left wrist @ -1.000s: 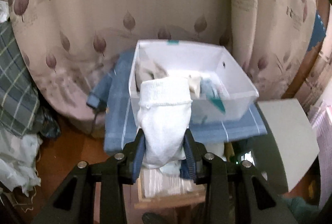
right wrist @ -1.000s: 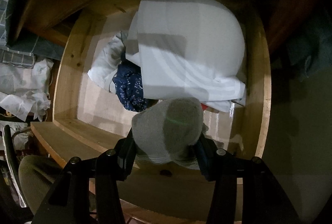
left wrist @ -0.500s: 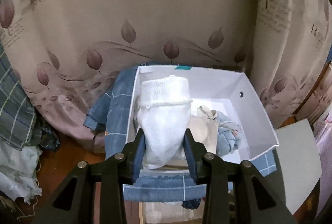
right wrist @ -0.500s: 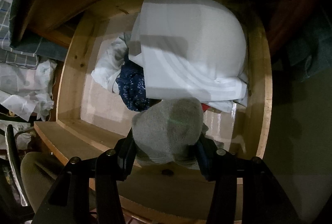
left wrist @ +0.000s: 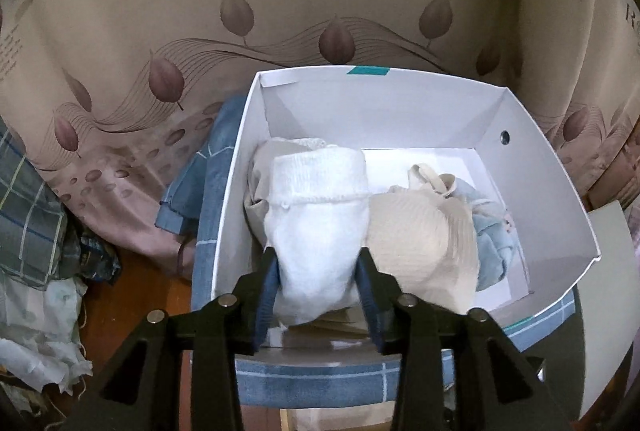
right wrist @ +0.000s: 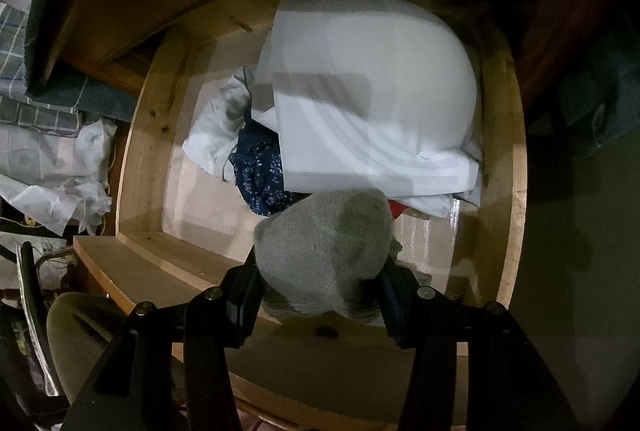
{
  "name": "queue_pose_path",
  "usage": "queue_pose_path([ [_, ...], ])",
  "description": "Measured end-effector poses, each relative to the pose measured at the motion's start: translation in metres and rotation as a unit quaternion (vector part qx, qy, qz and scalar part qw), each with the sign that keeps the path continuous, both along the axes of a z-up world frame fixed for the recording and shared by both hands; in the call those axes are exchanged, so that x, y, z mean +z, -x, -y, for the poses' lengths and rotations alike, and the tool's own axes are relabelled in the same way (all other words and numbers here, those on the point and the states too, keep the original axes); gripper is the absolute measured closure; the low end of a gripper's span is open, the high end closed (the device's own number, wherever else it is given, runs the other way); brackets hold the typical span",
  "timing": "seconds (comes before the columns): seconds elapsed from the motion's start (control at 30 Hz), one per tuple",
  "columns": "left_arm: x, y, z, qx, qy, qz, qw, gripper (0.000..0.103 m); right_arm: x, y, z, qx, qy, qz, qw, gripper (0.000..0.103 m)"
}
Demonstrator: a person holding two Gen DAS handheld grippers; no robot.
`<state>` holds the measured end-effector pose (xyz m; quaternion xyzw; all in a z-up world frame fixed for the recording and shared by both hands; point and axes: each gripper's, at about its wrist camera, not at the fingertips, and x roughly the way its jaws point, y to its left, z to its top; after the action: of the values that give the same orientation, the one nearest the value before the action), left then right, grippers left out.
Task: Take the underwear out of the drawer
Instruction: 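Open the left tool to release the white underwear and raise it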
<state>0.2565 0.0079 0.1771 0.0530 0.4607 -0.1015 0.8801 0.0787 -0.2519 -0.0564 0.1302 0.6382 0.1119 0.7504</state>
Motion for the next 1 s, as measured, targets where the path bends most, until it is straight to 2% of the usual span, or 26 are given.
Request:
queue_pose_path([
  [0.17,-0.009,0.003,0.004,-0.007,-0.043,0.008,0.999,0.055,-0.001,-0.002,0.001,0.001,-0.003,-0.005,1.0,0.055],
  [0.3,-0.008,0.004,0.004,0.002,-0.027,0.001,0.9996,0.049,-0.001,-0.002,0.001,0.001,-0.001,-0.007,1.0,0.055],
  [0.5,0.004,0.015,0.0,0.002,0.001,0.018,0.9998,0.042,0.0,-0.001,0.0,0.001,0.002,-0.007,1.0,0.055],
  [0.63,0.018,0.029,0.002,-0.008,-0.011,0.045,0.9989,0.042,0.002,-0.001,0.0,0.002,0.003,-0.006,1.0,0.055],
  [0.9,0.038,0.06,-0.006,-0.026,0.018,0.061,0.9977,0.039,0.001,-0.001,0.0,0.0,0.007,-0.006,1.0,0.055],
  [1.0,0.038,0.074,-0.006,-0.032,0.014,0.071,0.9968,0.039,0.0,-0.001,0.001,-0.002,0.01,-0.005,1.0,0.055],
])
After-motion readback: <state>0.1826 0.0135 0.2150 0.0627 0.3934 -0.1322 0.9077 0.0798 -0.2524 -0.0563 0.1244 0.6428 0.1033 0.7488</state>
